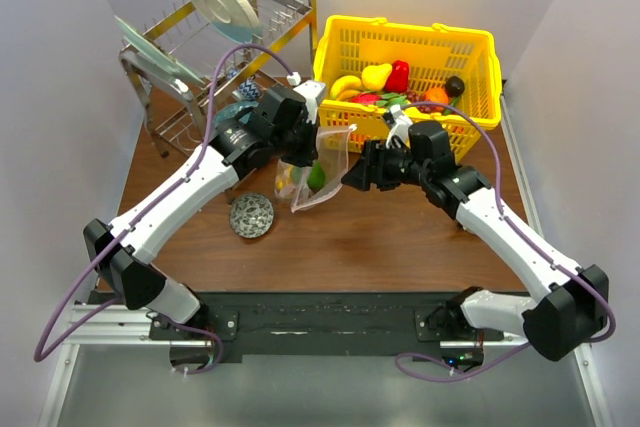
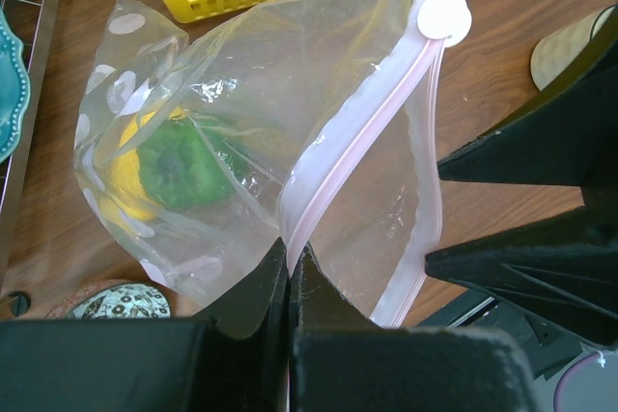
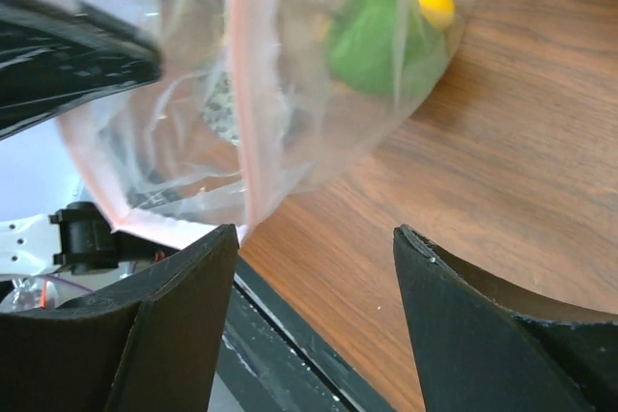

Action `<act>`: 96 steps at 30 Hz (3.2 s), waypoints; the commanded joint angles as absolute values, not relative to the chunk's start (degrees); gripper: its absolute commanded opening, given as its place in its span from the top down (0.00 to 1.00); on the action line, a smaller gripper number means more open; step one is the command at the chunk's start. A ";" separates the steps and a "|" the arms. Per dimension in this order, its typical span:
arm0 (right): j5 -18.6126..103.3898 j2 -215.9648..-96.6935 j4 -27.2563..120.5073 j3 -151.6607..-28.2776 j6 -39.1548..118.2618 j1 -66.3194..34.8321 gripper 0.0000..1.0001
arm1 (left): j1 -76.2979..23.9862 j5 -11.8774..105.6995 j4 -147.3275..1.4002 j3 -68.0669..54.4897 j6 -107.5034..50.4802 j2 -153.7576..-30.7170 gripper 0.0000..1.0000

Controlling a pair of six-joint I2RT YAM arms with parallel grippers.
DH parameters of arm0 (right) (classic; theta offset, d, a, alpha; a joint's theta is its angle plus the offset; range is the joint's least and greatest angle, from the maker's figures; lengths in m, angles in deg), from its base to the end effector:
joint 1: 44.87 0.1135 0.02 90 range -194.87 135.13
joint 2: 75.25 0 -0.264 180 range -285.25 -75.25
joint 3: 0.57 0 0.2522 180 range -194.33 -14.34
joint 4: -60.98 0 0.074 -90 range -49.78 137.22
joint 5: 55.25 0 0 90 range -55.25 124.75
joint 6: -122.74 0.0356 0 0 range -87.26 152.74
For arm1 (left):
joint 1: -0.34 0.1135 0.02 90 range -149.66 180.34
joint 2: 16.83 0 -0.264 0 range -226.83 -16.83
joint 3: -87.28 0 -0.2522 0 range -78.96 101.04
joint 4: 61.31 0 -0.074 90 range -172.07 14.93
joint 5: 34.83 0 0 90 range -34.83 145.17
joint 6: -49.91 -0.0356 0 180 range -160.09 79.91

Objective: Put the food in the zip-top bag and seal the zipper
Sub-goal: Place the fake fruit in the zipper food storage bag, then pick up the fake fruit from the bin.

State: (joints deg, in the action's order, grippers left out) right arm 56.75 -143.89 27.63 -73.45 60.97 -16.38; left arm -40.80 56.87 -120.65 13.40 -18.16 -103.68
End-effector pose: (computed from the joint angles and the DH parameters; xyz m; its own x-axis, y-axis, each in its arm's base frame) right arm 0.2299 0.1400 0.3260 -0.7220 0.1072 -0.6836 -0.4409 0.6902 0.5738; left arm 0.2473 -0.2146 0.3898 -0.6889 0.1061 -0.7170 0.4131 0.8703 -0.2681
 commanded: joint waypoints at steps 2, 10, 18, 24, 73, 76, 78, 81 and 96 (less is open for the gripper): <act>55.14 -145.21 29.29 -74.19 61.30 -16.31 0.33 | -40.61 56.49 -119.10 14.73 -17.94 -102.79 1.00; 54.96 -145.91 28.50 -77.35 62.36 -16.31 0.66 | -40.61 56.67 -119.19 14.65 -17.94 -102.70 1.00; 56.02 -146.00 24.20 -86.55 62.54 -16.31 1.00 | -40.26 59.29 -121.55 16.75 -18.73 -103.05 1.00; 54.44 -144.60 19.01 -95.79 61.04 -16.22 1.00 | -40.26 62.03 -126.47 22.37 -19.79 -103.14 1.00; 26.22 -195.47 -7.89 -130.35 47.24 -39.95 0.27 | -40.00 53.41 -114.00 9.37 -19.52 -99.98 1.00; 26.31 -197.41 -7.80 -129.39 47.24 -40.12 0.22 | -39.91 54.38 -114.18 9.63 -19.26 -99.80 1.00; 25.96 -198.29 -7.71 -128.68 47.24 -40.12 0.16 | -40.00 55.00 -114.35 9.64 -19.35 -99.89 1.00; 25.43 -200.05 -7.36 -127.54 47.15 -40.12 0.12 | -40.00 55.08 -115.23 10.34 -19.79 -100.50 1.00; 21.22 -206.91 -6.30 -128.06 46.98 -40.12 0.18 | -40.00 56.40 -115.50 10.87 -20.14 -100.59 1.00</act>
State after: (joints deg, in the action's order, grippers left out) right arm 24.81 -202.86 -7.00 -127.76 47.46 -40.73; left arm -40.21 55.88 -116.67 9.29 -19.71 -101.63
